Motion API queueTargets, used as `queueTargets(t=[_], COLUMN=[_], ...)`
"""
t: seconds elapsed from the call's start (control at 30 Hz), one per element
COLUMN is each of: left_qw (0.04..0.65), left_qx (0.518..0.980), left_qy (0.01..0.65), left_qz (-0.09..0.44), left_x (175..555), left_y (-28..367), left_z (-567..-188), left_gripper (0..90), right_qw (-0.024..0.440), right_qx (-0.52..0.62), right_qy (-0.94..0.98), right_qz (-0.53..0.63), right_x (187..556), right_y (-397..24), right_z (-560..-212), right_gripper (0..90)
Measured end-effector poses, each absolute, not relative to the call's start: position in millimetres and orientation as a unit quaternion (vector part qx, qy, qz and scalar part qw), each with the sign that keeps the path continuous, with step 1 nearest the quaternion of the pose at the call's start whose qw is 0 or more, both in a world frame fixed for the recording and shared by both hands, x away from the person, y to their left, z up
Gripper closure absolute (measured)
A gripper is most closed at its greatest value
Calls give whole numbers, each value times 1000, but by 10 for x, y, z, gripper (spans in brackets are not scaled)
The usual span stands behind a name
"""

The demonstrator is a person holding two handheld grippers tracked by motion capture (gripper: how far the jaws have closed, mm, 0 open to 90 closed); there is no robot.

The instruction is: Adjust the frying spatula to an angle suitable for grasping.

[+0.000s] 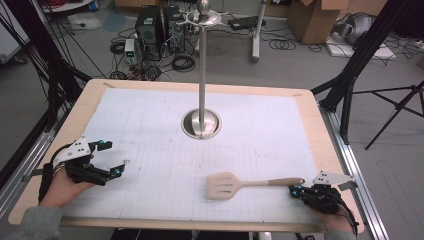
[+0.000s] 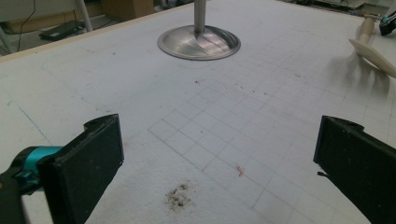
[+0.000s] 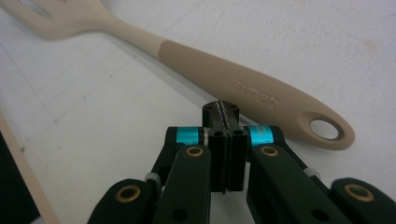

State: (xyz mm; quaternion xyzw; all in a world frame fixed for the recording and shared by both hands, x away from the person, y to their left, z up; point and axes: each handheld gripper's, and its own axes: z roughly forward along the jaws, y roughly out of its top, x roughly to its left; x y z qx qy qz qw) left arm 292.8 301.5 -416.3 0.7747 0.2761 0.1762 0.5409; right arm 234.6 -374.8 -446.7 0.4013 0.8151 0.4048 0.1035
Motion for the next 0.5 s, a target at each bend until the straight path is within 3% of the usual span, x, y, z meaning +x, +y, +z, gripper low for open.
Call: queueTargets(t=[0.5], left_qw=[532], left_qx=[778], left_qy=[283], left_qz=[180], left_x=[2857], left_y=[3072], left_z=[-4181], left_gripper=[20], right_qw=[131], right_qx=[414], right_qy=[788], right_qz=[437], right_x=[2642], right_y=[-3789], right_z=[-4473], right_gripper=[900])
